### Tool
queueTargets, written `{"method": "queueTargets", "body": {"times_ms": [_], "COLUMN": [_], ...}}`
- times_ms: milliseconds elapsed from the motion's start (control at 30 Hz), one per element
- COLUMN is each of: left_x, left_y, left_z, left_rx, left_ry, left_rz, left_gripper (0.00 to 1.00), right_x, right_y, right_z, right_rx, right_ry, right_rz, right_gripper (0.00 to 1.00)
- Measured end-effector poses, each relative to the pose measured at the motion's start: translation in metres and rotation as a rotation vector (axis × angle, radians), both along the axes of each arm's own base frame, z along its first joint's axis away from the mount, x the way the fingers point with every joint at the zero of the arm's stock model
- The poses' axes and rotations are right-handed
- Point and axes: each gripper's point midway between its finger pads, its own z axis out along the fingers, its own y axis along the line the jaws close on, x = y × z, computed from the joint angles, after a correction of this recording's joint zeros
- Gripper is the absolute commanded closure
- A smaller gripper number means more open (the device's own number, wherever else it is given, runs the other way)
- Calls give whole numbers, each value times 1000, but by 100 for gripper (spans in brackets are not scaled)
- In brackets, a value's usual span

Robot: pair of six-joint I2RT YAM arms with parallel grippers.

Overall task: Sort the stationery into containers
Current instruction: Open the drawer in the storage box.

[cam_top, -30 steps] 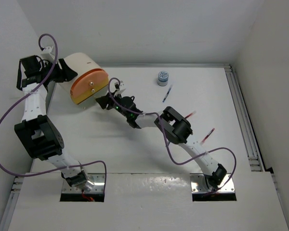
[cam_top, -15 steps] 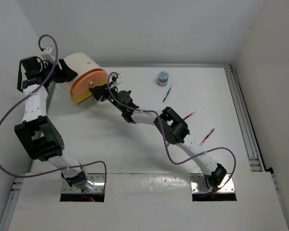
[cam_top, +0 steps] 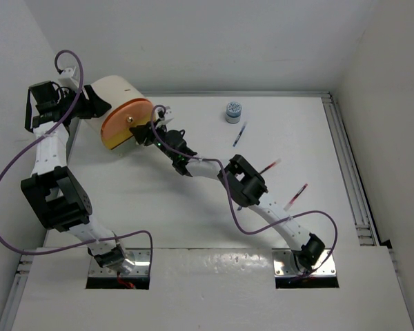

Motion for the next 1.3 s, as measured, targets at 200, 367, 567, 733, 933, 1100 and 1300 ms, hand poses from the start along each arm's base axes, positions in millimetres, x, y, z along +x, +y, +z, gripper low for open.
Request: {"method": "queueTargets", "body": {"times_ms": [200,367,567,733,933,1100,1300], "left_x": [0,1,1,1,1,1,0], "left_y": [0,1,1,1,1,1,-1], "left_z": [0,1,1,0,0,0,0], "left_rx": [0,4,5,5,6,6,0], "left_ry": [-1,-5,-5,-5,-8,-7,-4], "left_rz": [0,2,4,4,3,3,-5], "left_gripper": [41,41,41,41,41,41,41], "right_x": [3,6,7,7,7,5,-1], "right_y": [3,4,7,8,7,2,-7], "right_z": [-8,-13,-15,-15,-16,-16,-15], "right_rx": [-7,-6,-3,-1,9,21,6], "right_ry": [3,3,4,6,13,8,8], "right_rz": [-3,-11,-17,-22,-39,-56,-65], "right_gripper": [64,67,70,77,93,100,100]}}
